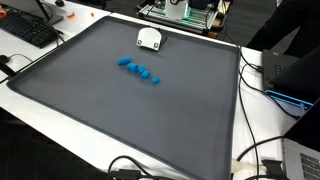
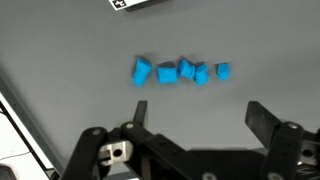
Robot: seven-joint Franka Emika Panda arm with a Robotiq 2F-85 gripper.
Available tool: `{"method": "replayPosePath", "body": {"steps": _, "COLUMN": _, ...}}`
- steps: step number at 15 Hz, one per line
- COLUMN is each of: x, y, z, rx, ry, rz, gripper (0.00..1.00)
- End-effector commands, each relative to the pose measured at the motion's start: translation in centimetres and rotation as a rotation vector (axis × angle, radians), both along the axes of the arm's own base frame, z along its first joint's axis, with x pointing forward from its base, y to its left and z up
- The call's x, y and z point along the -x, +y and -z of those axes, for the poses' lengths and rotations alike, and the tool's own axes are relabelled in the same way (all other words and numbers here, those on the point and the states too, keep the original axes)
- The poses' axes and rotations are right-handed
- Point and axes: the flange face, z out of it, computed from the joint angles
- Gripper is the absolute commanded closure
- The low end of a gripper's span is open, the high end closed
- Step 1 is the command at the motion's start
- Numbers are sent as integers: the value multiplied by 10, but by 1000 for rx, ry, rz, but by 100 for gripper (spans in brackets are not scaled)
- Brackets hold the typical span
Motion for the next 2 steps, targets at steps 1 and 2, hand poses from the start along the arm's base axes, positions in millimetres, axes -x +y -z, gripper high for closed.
{"method": "replayPosePath", "body": {"steps": 1, "x": -2, "y": 0, "z": 1, "rx": 1, "ry": 5, "rz": -7, "gripper": 0}}
{"method": "replayPosePath", "body": {"steps": 2, "x": -3, "y": 0, "z": 1, "rx": 1, "ry": 7, "rz": -12, "gripper": 0}}
